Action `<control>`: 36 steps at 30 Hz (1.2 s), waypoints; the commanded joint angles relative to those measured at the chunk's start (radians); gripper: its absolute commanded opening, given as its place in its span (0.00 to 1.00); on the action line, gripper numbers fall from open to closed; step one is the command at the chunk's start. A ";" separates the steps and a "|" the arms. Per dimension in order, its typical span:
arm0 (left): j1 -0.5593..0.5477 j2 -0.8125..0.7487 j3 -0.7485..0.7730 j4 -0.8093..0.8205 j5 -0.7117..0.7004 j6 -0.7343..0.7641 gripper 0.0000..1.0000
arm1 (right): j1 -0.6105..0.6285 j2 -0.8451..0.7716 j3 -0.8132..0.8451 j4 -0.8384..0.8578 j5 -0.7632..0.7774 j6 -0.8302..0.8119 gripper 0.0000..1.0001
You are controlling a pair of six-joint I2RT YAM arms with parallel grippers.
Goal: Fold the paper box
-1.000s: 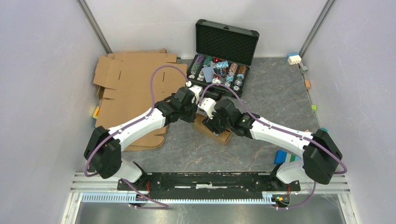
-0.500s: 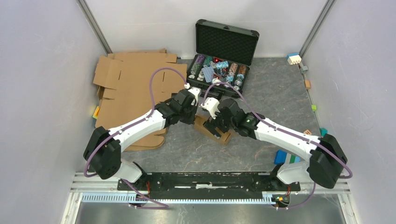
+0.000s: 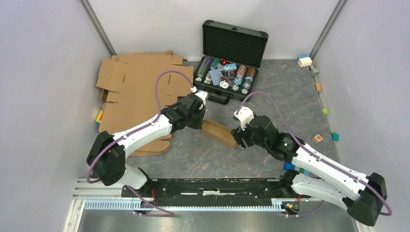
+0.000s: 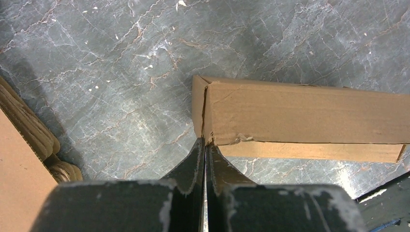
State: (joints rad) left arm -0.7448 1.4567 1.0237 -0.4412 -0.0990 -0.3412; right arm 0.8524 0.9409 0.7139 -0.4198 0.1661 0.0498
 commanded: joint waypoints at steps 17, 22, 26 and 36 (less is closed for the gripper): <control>-0.047 -0.030 0.010 -0.025 -0.031 -0.078 0.04 | -0.001 -0.009 -0.115 0.113 0.146 0.142 0.37; -0.064 -0.049 -0.017 0.000 -0.030 -0.102 0.05 | -0.001 -0.002 -0.118 0.121 0.158 0.180 0.17; -0.076 -0.062 -0.035 0.016 -0.034 -0.114 0.05 | -0.002 0.001 -0.107 0.114 0.155 0.204 0.10; -0.083 -0.138 -0.111 0.095 -0.062 -0.131 0.25 | -0.003 0.018 -0.088 0.094 0.159 0.194 0.08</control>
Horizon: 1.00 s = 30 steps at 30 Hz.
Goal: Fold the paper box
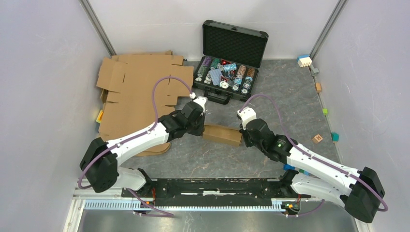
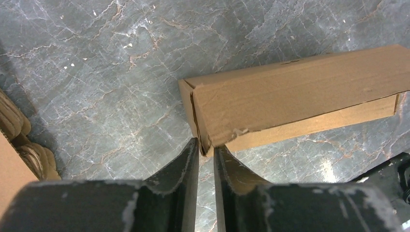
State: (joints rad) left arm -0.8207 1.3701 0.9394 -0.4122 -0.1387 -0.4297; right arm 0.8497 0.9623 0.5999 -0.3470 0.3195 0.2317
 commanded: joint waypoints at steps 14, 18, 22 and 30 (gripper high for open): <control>-0.006 -0.154 -0.137 0.161 0.011 -0.027 0.67 | 0.002 0.010 0.046 0.000 0.004 -0.050 0.08; -0.005 -0.146 -0.187 0.227 0.005 -0.053 0.73 | 0.001 0.013 0.051 0.010 -0.002 -0.084 0.08; -0.005 -0.155 -0.237 0.324 0.015 -0.082 0.73 | 0.000 0.021 0.045 0.033 -0.025 -0.121 0.08; -0.005 -0.221 -0.249 0.301 0.073 0.029 0.79 | -0.003 0.049 0.054 0.062 -0.042 -0.221 0.10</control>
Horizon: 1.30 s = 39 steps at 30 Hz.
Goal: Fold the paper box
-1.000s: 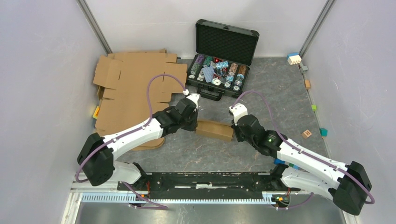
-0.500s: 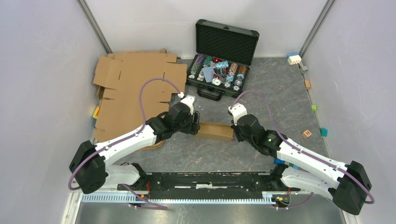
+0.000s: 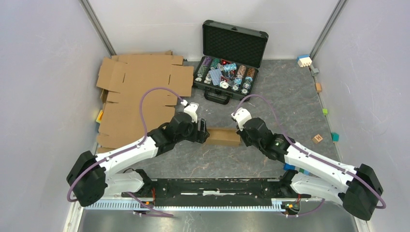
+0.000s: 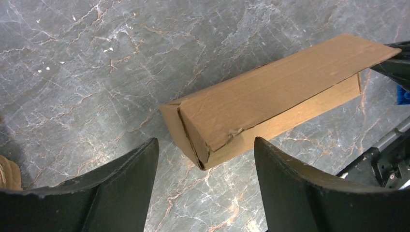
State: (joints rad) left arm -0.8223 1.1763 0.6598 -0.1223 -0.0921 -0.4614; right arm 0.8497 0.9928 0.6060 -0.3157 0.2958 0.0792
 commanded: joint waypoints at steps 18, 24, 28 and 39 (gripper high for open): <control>-0.001 0.070 0.033 0.039 0.028 0.055 0.73 | -0.028 0.085 0.124 -0.005 -0.084 -0.025 0.14; -0.003 0.061 0.025 0.024 0.022 0.024 0.67 | -0.030 0.101 0.145 -0.027 -0.089 -0.007 0.32; -0.003 0.062 0.026 0.005 0.005 0.027 0.66 | -0.032 0.093 0.101 -0.009 -0.033 -0.012 0.33; -0.003 0.079 0.061 -0.053 -0.013 0.042 0.66 | -0.033 -0.052 -0.081 0.169 0.015 -0.037 0.44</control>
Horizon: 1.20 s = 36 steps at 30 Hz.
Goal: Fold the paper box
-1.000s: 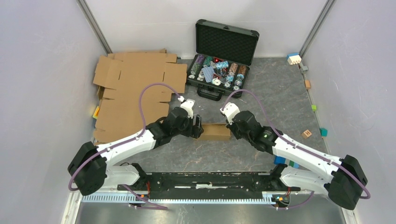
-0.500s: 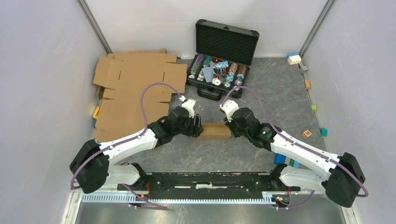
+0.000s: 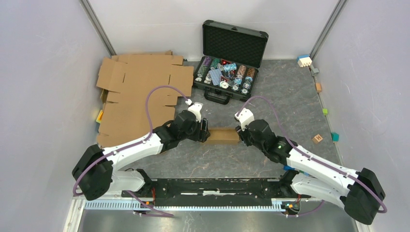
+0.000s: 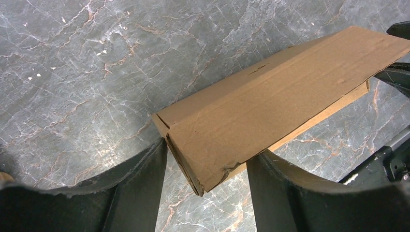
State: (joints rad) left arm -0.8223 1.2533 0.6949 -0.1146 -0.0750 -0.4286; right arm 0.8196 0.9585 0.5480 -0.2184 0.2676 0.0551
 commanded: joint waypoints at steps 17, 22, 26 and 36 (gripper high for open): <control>-0.003 0.045 0.055 -0.097 -0.038 -0.004 0.65 | -0.003 0.042 0.105 -0.064 -0.029 0.073 0.00; -0.005 0.055 0.057 -0.099 -0.041 -0.007 0.63 | -0.004 0.090 0.178 -0.138 -0.055 0.113 0.00; -0.006 0.050 0.056 -0.101 -0.043 -0.011 0.62 | -0.004 0.100 0.219 -0.173 -0.060 0.136 0.00; -0.017 0.060 0.058 -0.103 -0.058 -0.027 0.47 | -0.003 0.132 0.276 -0.218 -0.118 0.220 0.00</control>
State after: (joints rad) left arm -0.8265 1.2835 0.7406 -0.1703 -0.1097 -0.4328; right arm 0.8131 1.0832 0.7624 -0.4690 0.2100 0.2096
